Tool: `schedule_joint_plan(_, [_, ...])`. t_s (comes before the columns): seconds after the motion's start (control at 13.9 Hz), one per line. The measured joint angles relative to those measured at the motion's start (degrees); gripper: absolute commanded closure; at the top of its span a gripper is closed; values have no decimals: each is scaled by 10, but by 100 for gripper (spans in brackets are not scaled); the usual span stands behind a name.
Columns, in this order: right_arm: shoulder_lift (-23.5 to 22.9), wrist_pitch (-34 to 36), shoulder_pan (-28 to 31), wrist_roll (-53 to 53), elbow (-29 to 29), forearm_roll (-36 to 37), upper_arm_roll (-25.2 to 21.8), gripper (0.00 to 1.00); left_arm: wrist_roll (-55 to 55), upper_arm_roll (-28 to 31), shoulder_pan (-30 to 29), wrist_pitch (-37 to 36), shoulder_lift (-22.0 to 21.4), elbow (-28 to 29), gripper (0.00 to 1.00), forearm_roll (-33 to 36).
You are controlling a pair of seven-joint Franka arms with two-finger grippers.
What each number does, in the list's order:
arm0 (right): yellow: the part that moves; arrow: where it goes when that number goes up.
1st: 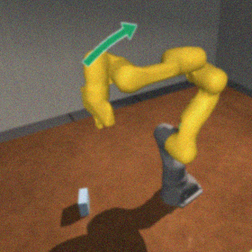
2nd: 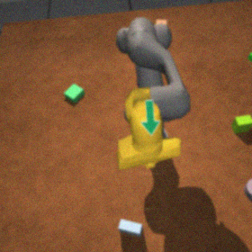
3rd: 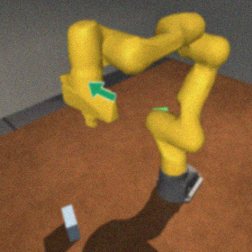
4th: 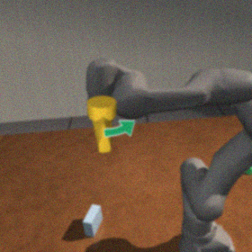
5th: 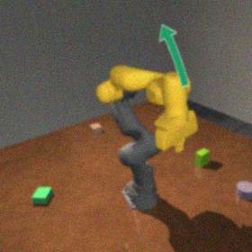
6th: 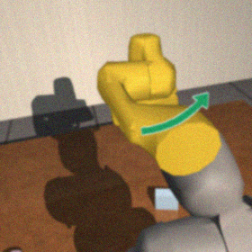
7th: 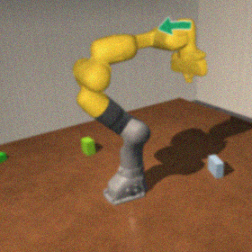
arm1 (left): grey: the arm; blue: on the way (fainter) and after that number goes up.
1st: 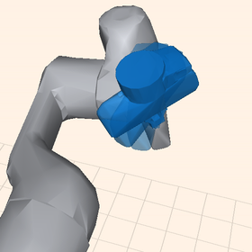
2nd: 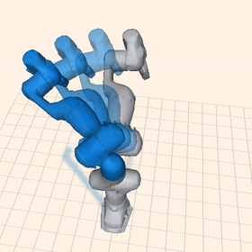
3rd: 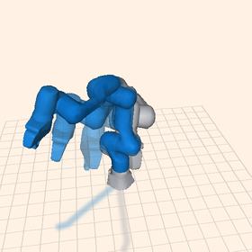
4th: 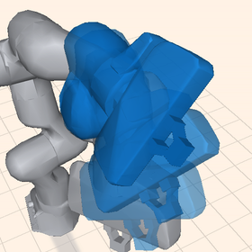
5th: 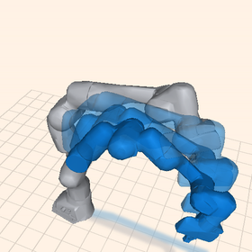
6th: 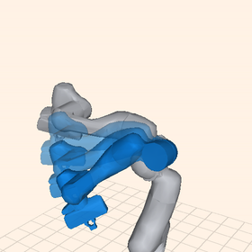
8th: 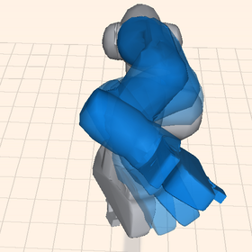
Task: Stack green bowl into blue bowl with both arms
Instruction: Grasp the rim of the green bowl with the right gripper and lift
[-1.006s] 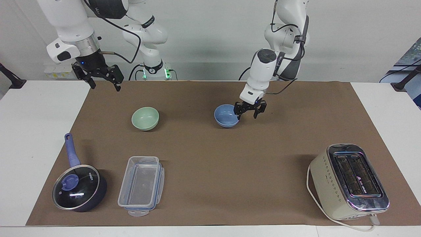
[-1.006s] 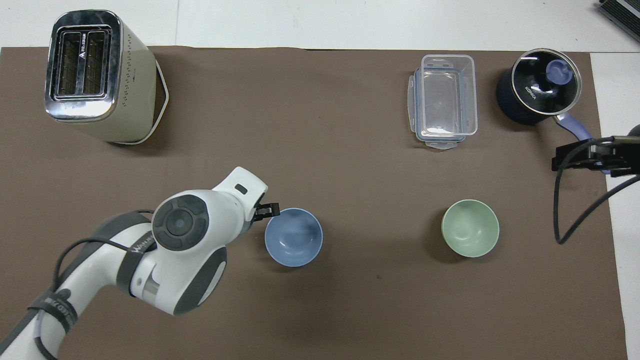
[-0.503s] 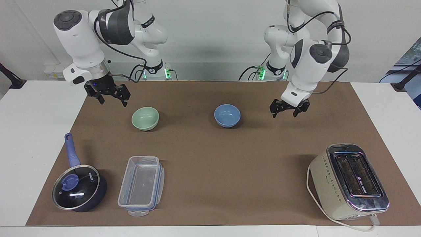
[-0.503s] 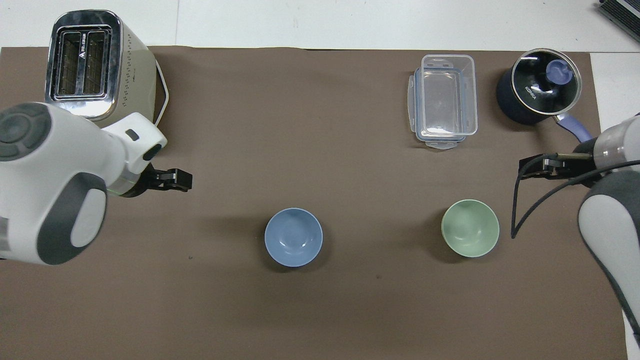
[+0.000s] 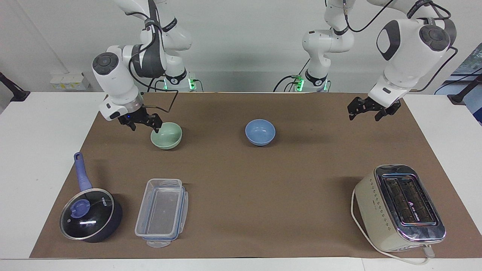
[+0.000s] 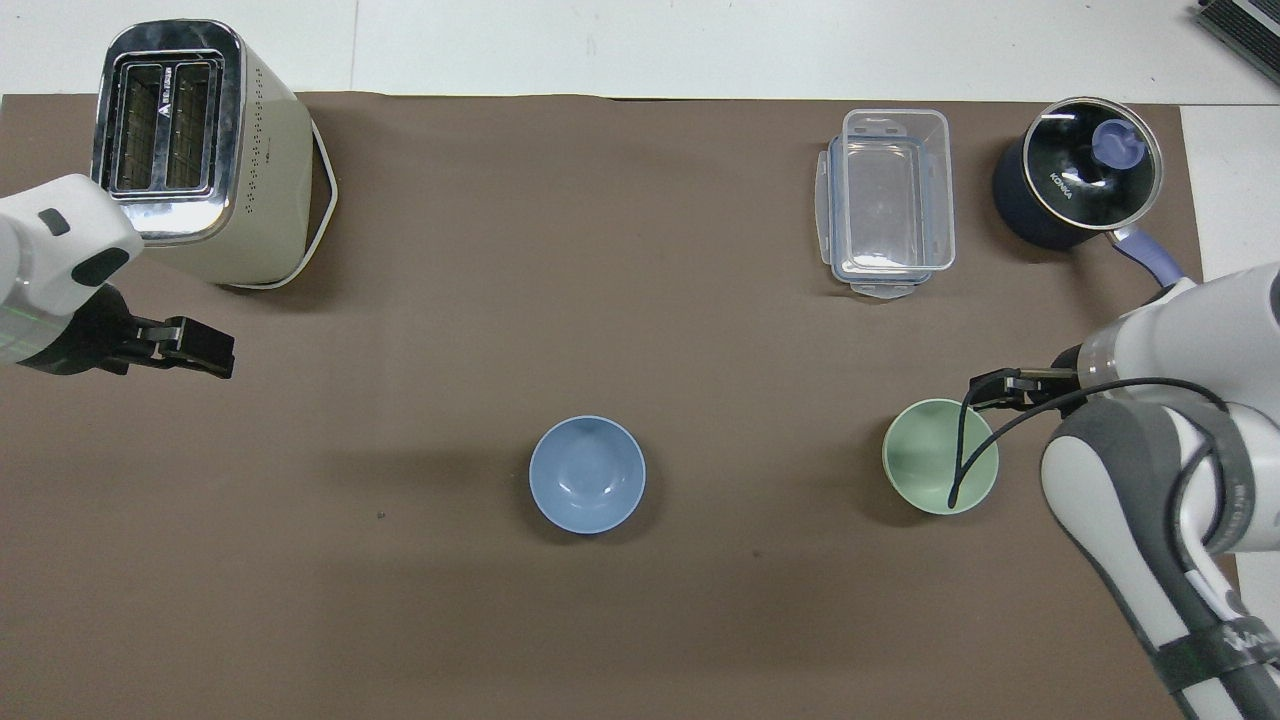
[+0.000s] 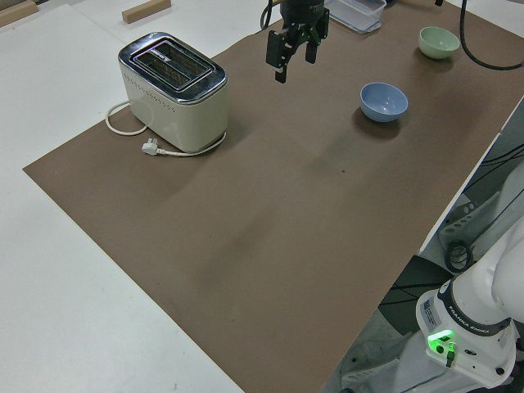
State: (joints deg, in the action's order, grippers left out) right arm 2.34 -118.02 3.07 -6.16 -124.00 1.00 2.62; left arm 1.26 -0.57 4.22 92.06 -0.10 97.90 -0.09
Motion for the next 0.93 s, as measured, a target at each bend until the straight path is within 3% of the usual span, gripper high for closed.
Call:
schedule_joint_plan(0.22, [-2,-19,-2,0,-16,0,0,0,0,-3,0,-35,-1,-41,0,4])
schedule_joint_plan(0.57, [-29,-91,-1,0,-49,0,-1,0,0,-3,0,-35,1,-42,0,4])
schedule_joint_plan(0.93, [-41,-92,3,0,-67,0,-1,1,0,-3,0,-35,1,-42,0,4])
